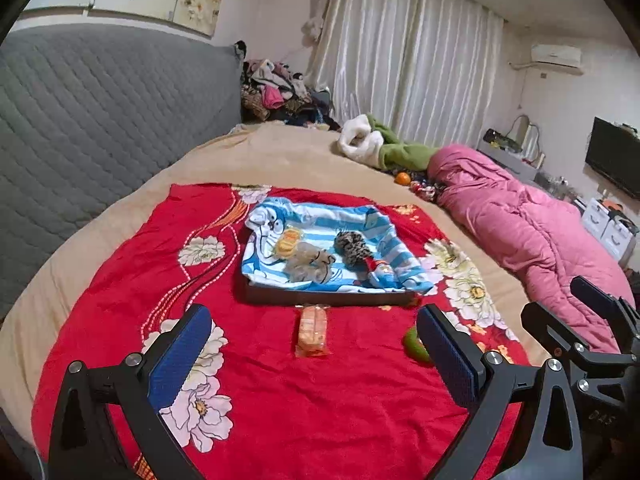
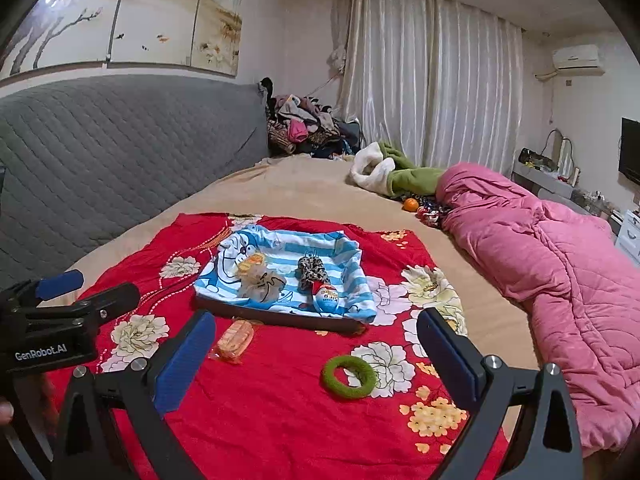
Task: Organize objects
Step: 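Lift both open tools up and back away from the tray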
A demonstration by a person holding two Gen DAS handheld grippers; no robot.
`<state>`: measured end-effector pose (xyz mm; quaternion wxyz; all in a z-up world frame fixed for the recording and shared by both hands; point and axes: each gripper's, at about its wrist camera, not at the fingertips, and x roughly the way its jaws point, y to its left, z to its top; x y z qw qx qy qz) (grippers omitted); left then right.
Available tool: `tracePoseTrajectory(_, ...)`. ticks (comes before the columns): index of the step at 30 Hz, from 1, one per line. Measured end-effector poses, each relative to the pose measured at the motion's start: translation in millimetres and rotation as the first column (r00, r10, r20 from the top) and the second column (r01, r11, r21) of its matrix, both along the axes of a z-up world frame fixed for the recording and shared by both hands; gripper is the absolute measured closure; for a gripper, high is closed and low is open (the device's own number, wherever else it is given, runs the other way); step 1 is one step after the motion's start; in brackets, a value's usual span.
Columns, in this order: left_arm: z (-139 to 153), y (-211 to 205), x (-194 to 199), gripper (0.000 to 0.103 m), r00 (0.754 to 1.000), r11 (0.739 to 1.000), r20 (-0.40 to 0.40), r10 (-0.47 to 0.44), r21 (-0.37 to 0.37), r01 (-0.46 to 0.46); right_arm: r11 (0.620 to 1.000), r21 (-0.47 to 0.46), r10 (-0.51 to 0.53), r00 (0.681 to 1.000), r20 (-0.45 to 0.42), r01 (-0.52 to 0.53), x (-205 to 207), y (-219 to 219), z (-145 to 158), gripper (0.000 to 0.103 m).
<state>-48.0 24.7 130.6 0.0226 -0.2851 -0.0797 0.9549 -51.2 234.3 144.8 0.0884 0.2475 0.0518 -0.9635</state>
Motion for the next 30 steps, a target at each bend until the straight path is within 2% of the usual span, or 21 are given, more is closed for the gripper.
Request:
tracePoseTrajectory(9, 3.4, 11.6, 27.0, 0.001, 0.999, 1.0, -0.04, -0.017, -0.022, 0.016, 1.0, -0.003, -0.003, 0.999, -0.034, 0.003, 27.9, 8.2, 5.5, 0.001)
tracePoseTrajectory(15, -6.7, 16.1, 31.9, 0.001, 0.999, 0.999, -0.028, -0.026, -0.029, 0.025, 1.0, 0.011, -0.002, 0.999, -0.039, 0.002, 40.2, 10.3, 0.4, 0.001)
tracePoseTrajectory(30, -54.7, 32.0, 21.5, 0.001, 0.998, 0.998, 0.042, -0.044, -0.049, 0.046, 1.0, 0.011, -0.03, 0.998, 0.052, 0.029, 36.2, 21.7, -48.7, 0.001)
